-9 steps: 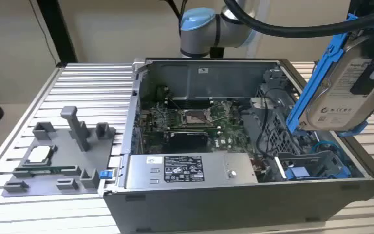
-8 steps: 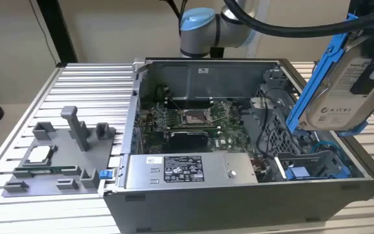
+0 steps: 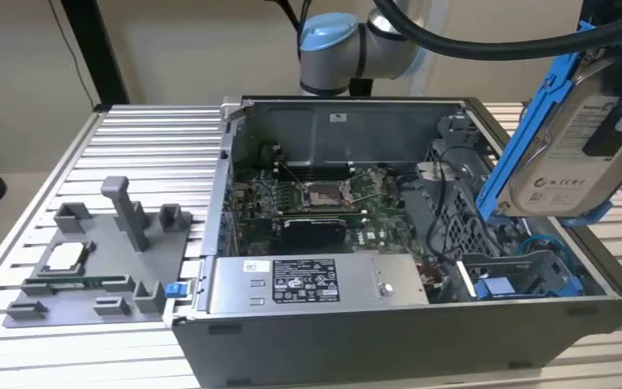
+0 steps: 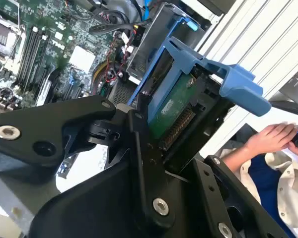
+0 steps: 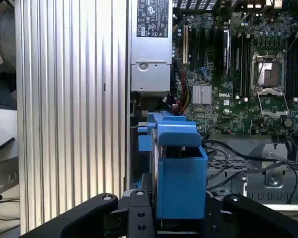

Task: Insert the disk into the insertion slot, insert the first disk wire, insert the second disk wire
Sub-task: 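Insert the disk into the insertion slot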

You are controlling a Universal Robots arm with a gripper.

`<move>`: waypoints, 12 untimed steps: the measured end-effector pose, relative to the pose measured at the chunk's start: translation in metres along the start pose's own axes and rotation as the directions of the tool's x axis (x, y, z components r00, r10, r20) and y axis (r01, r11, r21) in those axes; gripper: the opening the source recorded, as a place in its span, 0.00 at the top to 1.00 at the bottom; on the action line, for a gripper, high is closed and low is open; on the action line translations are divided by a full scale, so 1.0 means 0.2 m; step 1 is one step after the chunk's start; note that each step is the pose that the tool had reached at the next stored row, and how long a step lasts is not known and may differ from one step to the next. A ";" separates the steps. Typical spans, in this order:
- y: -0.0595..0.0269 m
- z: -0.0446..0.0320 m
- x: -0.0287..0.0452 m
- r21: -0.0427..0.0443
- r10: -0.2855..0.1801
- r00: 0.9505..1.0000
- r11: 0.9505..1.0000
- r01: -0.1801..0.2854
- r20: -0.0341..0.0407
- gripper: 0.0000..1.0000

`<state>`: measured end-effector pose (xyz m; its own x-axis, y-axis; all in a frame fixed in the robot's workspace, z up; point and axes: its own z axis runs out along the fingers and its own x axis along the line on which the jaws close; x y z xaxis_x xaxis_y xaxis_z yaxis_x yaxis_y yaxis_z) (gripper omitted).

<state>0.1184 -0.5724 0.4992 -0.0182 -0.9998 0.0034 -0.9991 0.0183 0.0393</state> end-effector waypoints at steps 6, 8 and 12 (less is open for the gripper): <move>0.000 -0.001 0.000 0.000 0.000 1.000 1.000 0.000 0.000 1.00; -0.001 0.001 0.001 0.000 0.000 1.000 1.000 0.000 0.000 1.00; -0.010 0.012 0.003 0.001 0.000 1.000 1.000 0.000 0.001 1.00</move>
<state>0.1203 -0.5732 0.4968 -0.0181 -0.9998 0.0027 -0.9991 0.0182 0.0387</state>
